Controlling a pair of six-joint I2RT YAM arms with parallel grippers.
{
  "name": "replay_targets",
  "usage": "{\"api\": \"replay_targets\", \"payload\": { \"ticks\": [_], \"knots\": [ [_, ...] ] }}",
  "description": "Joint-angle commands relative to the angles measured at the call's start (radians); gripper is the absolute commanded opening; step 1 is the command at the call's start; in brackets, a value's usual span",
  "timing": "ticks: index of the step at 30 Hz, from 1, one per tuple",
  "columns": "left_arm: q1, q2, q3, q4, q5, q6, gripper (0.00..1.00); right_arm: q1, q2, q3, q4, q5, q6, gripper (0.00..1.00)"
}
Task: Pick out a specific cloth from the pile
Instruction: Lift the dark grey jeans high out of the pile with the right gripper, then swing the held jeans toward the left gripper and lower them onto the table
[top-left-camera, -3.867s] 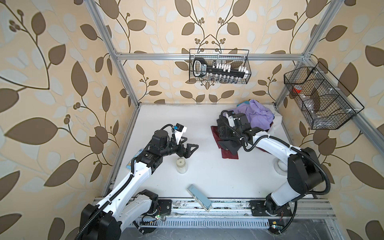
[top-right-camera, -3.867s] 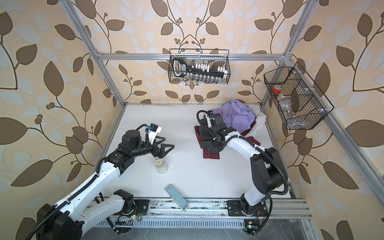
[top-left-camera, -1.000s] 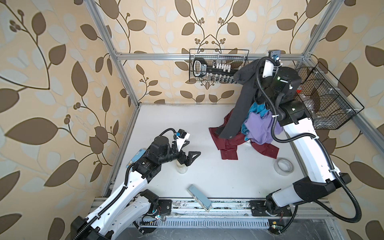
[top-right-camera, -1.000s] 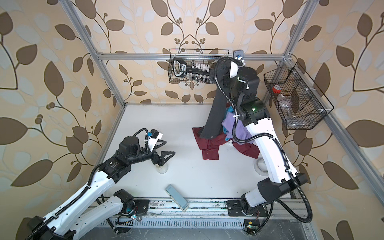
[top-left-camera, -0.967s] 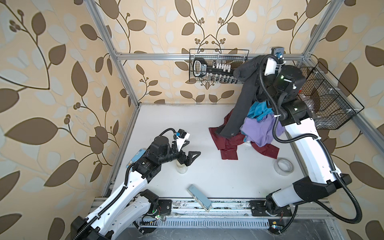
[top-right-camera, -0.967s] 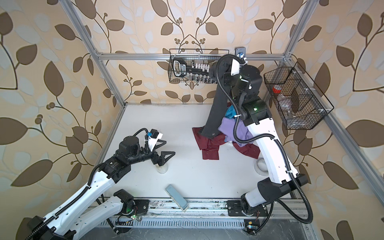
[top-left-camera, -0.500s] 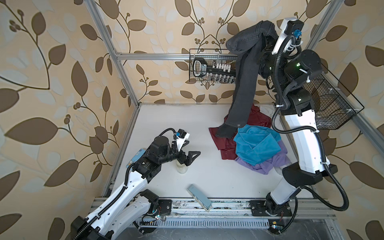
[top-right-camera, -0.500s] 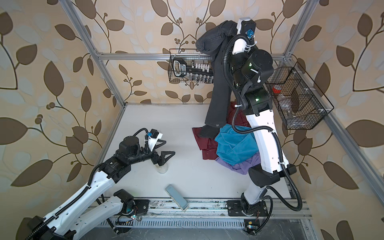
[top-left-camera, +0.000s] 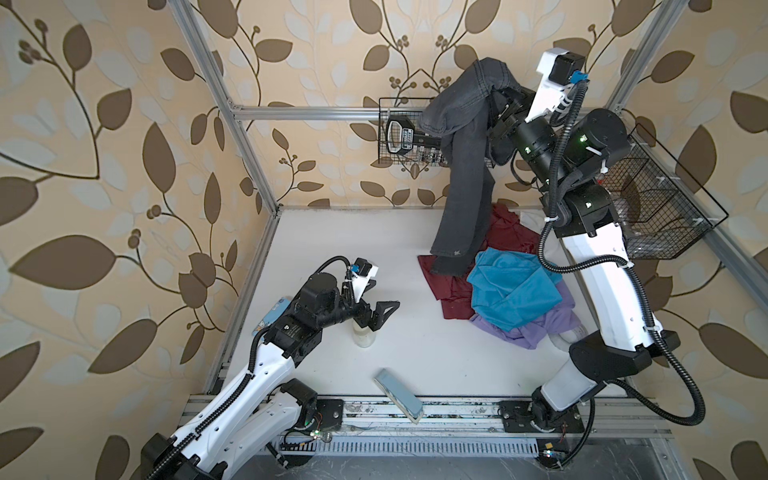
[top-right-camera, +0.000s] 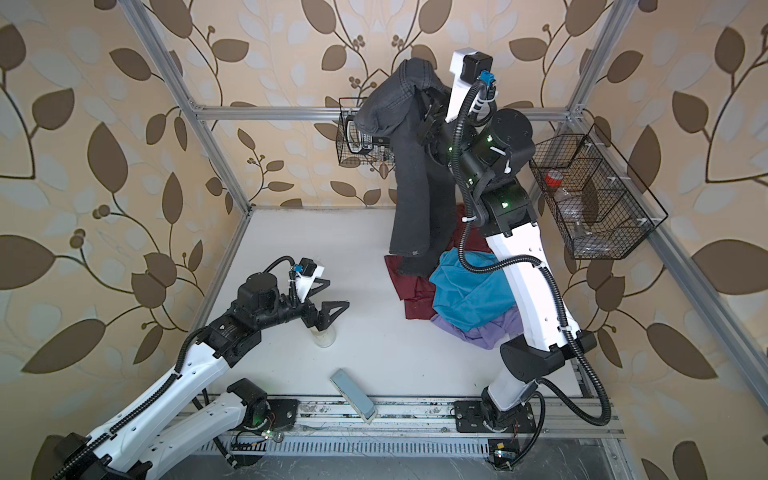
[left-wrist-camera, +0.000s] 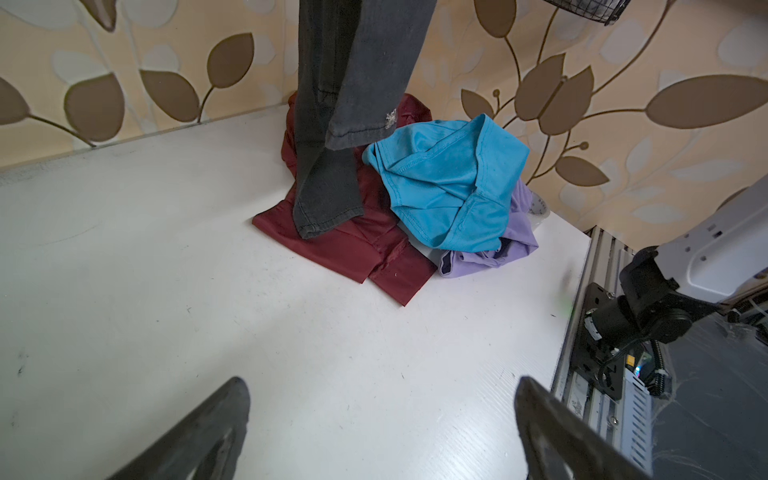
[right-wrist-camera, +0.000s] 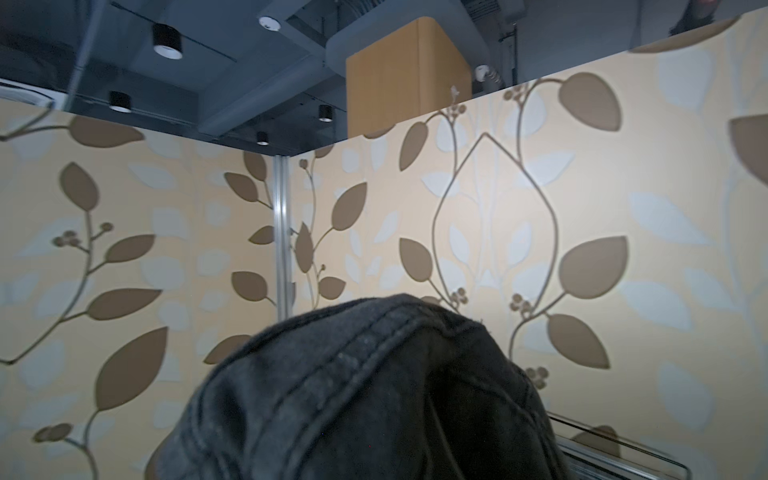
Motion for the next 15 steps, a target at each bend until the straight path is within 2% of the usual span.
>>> {"api": "replay_targets", "payload": {
  "ticks": [1, 8, 12, 15],
  "knots": [
    [-0.011, -0.027, -0.013, 0.015, -0.019, 0.012, 0.99, 0.039, -0.030, -0.057, 0.114, -0.166, 0.105, 0.00],
    [-0.015, -0.047, -0.022, 0.020, -0.042, 0.012, 0.99, 0.105, 0.064, -0.139, 0.125, -0.252, 0.135, 0.00],
    [-0.019, -0.058, -0.025, 0.018, -0.059, 0.014, 0.99, 0.120, 0.163, -0.103, 0.167, -0.273, 0.148, 0.00],
    [-0.023, -0.064, -0.030, 0.019, -0.068, 0.017, 0.99, 0.119, 0.260, -0.010, 0.163, -0.274, 0.142, 0.00]
  ]
}}
